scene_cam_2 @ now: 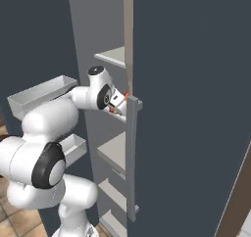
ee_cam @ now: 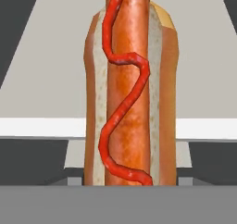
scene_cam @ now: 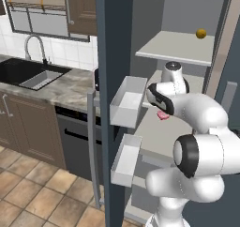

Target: Store the hot dog in the freezer for long-term storage. Close the freezer door after placing the cooked food.

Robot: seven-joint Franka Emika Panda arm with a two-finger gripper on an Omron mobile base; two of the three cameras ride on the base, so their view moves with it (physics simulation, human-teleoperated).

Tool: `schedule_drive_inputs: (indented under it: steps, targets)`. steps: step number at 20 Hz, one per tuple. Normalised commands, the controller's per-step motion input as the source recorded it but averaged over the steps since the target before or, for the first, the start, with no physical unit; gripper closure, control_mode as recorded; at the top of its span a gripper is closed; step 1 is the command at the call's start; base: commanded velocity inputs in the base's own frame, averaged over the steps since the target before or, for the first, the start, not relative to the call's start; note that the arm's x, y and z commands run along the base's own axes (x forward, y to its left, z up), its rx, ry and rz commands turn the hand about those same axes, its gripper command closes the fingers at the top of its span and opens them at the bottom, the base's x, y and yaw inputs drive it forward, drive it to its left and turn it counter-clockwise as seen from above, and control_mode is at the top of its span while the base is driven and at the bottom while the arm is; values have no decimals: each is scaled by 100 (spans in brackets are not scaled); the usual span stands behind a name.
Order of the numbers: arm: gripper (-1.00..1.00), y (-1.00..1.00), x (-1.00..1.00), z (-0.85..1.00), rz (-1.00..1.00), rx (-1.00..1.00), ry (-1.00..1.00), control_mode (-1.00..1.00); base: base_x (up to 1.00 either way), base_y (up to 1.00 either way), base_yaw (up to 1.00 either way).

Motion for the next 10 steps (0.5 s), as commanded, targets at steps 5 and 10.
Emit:
schedule_drive_inputs:
  steps: [5,10]
  targets:
    - [100,-21,40,-14,0,0,4,-100,0,0,0]
    - [100,-18,34,-20,0,0,4,-100,0,0,0]
